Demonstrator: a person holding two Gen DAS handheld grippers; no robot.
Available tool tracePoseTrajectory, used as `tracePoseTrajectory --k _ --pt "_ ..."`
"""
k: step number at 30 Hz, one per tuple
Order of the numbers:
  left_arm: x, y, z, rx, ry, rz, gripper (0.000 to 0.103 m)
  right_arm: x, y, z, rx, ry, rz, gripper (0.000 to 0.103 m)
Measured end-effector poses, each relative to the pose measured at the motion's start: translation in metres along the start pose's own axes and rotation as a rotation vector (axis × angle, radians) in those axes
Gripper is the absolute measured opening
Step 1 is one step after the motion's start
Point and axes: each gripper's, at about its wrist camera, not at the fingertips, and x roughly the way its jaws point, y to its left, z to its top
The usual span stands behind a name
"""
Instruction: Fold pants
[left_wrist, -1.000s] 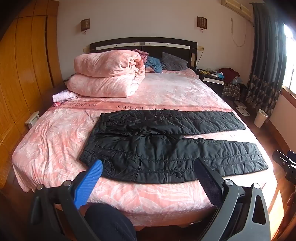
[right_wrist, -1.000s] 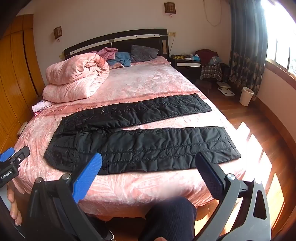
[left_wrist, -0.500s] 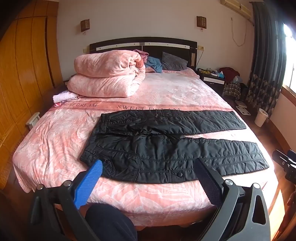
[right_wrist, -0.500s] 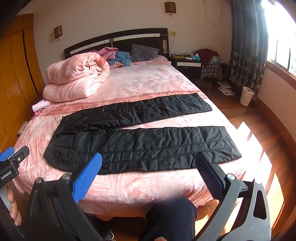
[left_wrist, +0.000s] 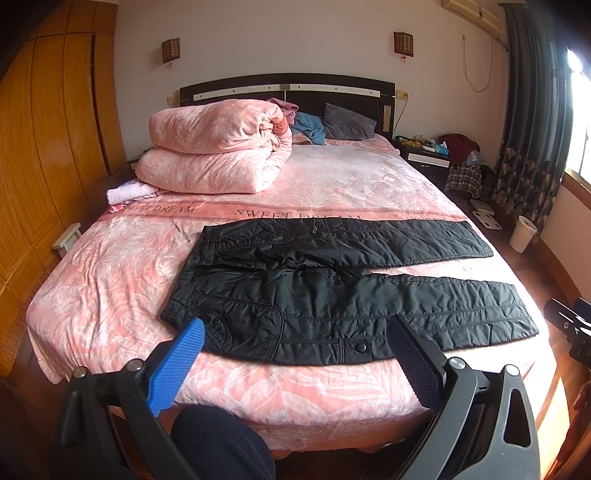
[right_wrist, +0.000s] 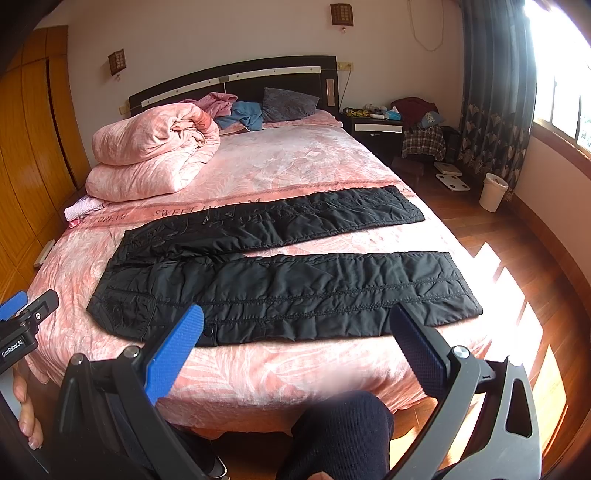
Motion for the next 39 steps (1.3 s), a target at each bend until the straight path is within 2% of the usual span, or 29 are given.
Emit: tracePoseTrajectory --k 39 --pt "-0.003 0.006 0.003 0.001 -0.007 0.011 0.099 -0.004 0.005 0.009 -0.006 -0.004 0.000 0.101"
